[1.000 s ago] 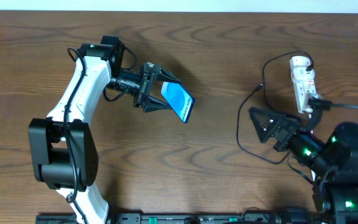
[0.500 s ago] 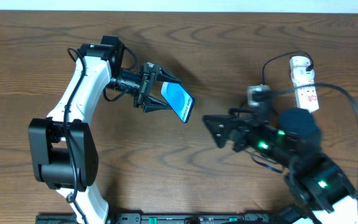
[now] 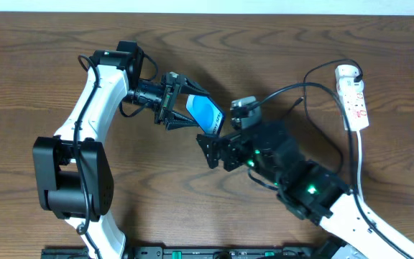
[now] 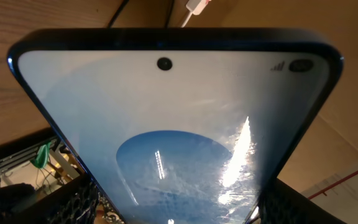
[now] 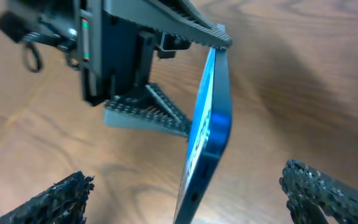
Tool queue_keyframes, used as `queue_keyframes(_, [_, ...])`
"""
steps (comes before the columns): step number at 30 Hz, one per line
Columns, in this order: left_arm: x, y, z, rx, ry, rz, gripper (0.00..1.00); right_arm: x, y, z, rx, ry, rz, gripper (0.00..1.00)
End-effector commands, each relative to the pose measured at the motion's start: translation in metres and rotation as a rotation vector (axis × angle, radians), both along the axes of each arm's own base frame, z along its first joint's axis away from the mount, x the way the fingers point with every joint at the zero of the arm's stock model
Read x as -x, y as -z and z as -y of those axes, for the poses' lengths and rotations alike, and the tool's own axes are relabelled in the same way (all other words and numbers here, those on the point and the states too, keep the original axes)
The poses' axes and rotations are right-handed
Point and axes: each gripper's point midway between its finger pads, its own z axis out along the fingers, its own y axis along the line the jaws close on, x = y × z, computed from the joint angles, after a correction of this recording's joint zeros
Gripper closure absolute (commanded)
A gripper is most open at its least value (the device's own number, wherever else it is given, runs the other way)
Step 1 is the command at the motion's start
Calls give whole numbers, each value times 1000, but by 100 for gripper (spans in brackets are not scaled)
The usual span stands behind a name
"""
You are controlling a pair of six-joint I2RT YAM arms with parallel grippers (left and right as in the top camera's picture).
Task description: Plug charger to phone and switch on socket
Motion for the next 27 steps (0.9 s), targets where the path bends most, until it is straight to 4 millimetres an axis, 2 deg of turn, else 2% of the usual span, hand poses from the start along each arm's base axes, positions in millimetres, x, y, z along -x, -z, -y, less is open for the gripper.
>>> queue_keyframes(1, [1,-21,1,50,1,60,26,-17,-3,2,61,88,82,4])
queue_keyframes(4, [1,-21,1,50,1,60,26,-22,-4,-4,43,89,95,7])
queue_keyframes(6, [1,-21,1,50,1,60,26,-26,-6,-8,30,90,107,18])
queue_keyframes(7, [1,-21,1,50,1,60,26,-28,-6,-10,25,90,111,28])
queue_keyframes(9, [1,-21,1,50,1,60,26,-30,-2,-13,25,90,109,37])
queue_keyframes(15, [1,-21,1,50,1,61,26,-30,9,-24,21,50,81,50])
queue_keyframes(22, [1,-21,1,51,3,67,26,-29,-2,-32,-28,20,102,64])
queue_keyframes(27, [1,-21,1,51,3,68,26,-29,-2,-33,-29,20,102,84])
